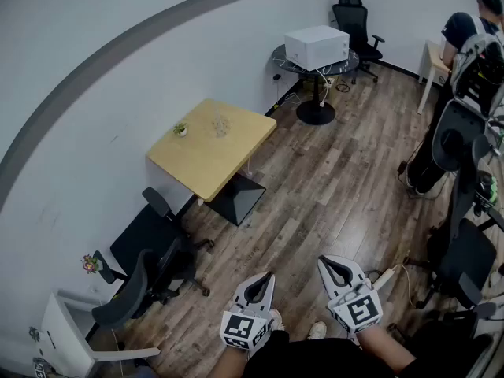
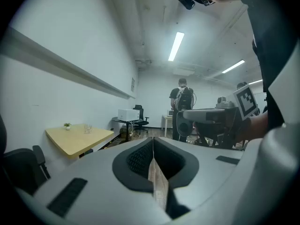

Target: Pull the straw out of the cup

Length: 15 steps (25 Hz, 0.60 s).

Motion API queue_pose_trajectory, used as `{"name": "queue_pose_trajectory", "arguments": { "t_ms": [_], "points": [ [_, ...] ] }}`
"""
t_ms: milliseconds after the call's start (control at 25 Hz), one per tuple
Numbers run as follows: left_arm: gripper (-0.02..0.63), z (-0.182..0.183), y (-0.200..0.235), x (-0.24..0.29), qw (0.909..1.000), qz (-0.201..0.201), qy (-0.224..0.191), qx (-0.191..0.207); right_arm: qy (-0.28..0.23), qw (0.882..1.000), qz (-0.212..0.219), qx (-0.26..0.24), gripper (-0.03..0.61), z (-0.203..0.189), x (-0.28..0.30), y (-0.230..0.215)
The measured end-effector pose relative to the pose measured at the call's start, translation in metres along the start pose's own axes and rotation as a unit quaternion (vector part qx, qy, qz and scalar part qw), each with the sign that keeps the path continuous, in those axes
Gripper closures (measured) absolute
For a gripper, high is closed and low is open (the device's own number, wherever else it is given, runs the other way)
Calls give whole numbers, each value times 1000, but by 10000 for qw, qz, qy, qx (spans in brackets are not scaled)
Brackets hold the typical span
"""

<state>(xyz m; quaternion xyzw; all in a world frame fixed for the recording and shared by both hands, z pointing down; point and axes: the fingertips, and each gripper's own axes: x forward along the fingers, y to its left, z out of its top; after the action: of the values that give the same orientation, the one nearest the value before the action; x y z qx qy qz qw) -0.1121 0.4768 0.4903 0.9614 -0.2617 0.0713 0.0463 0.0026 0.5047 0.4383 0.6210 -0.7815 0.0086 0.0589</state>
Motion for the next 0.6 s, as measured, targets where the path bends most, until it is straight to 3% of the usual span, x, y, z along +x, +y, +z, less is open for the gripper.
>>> {"name": "queue_pose_trajectory", "arguments": {
  "t_ms": [600],
  "points": [
    [590, -5, 16, -18, 9997, 112, 211, -63, -46, 9998, 38, 178, 560, 2, 6, 25]
  ]
}}
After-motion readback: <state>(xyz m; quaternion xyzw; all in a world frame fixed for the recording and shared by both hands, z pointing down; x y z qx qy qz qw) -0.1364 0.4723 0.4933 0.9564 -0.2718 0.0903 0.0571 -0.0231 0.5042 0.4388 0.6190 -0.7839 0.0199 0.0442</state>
